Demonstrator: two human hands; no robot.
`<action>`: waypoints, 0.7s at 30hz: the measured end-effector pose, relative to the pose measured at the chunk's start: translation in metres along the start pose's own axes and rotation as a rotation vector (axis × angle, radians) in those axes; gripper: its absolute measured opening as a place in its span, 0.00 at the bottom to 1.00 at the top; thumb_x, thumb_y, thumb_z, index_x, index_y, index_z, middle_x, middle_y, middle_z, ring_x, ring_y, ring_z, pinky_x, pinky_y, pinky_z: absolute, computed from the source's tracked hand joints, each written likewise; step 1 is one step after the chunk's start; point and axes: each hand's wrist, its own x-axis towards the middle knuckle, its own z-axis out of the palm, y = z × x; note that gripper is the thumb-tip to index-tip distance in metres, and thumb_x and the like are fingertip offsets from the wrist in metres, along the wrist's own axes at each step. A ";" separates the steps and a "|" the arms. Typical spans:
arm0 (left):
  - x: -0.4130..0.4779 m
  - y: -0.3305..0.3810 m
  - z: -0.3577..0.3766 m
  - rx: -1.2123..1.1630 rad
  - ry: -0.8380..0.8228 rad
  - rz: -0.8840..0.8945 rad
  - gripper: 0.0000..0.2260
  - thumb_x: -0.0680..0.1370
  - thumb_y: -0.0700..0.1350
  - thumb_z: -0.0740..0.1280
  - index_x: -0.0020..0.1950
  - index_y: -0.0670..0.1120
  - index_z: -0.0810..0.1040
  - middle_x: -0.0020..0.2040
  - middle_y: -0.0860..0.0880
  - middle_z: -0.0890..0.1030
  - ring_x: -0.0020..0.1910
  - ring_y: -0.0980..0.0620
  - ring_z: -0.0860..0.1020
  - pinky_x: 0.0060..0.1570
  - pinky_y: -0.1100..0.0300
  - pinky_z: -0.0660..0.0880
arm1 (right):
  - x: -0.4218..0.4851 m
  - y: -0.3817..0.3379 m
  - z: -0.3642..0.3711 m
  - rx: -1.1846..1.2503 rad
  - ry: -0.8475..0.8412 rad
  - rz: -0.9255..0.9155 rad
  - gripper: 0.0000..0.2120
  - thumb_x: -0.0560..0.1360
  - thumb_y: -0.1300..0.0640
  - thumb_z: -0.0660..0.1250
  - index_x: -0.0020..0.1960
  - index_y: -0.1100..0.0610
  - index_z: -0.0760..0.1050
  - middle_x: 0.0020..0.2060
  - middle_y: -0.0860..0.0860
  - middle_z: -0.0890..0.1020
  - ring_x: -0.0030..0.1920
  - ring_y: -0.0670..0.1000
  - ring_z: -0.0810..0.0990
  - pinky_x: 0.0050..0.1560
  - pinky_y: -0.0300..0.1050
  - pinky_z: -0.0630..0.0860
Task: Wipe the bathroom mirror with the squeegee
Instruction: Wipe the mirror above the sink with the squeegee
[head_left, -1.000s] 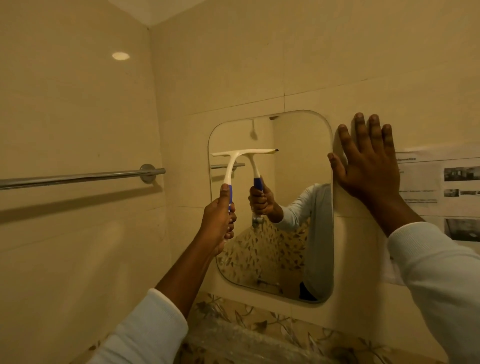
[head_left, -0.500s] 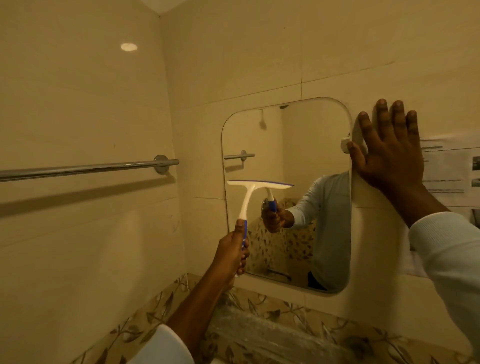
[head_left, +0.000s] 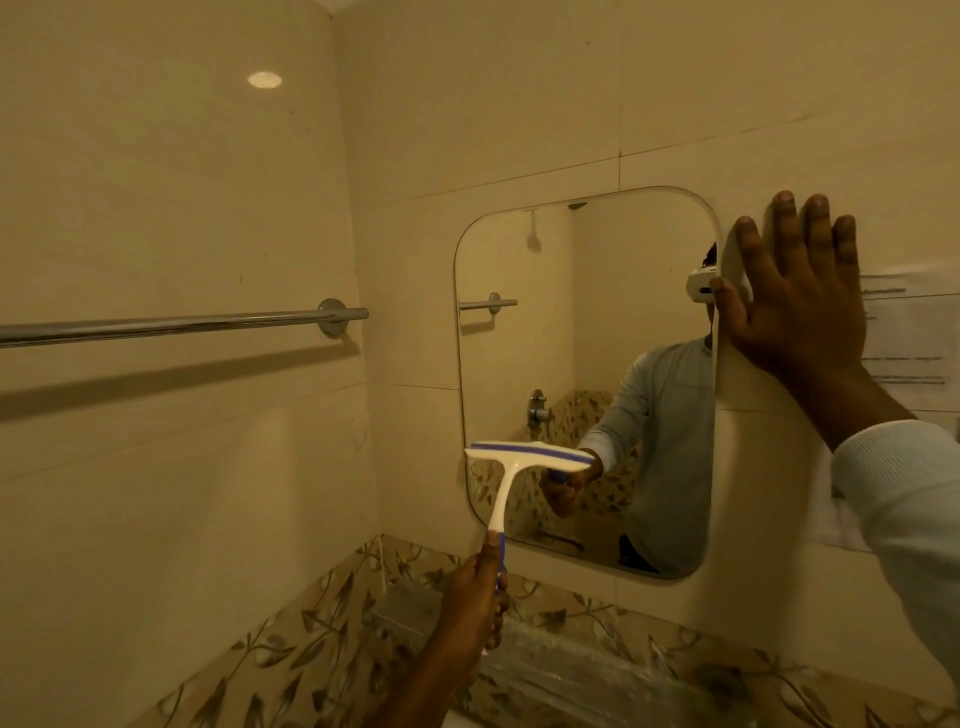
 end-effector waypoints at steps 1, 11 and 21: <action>0.001 -0.007 -0.001 -0.001 0.007 -0.017 0.29 0.66 0.73 0.63 0.40 0.46 0.72 0.26 0.50 0.68 0.21 0.53 0.62 0.25 0.63 0.60 | 0.000 0.000 0.000 0.004 -0.002 0.001 0.35 0.83 0.34 0.46 0.85 0.51 0.49 0.84 0.56 0.46 0.84 0.61 0.42 0.82 0.62 0.42; -0.009 -0.064 -0.007 0.052 0.119 -0.169 0.25 0.80 0.64 0.64 0.35 0.45 0.73 0.25 0.50 0.68 0.19 0.53 0.64 0.23 0.65 0.61 | 0.000 -0.001 -0.002 0.020 -0.011 0.004 0.35 0.84 0.35 0.47 0.85 0.51 0.49 0.84 0.57 0.47 0.84 0.61 0.43 0.82 0.64 0.44; -0.022 -0.031 -0.019 -0.015 0.188 -0.071 0.24 0.81 0.61 0.64 0.40 0.41 0.78 0.25 0.50 0.71 0.22 0.52 0.67 0.24 0.62 0.63 | 0.000 -0.002 -0.007 0.018 -0.013 -0.002 0.35 0.83 0.35 0.47 0.85 0.52 0.50 0.84 0.58 0.48 0.84 0.62 0.44 0.82 0.63 0.43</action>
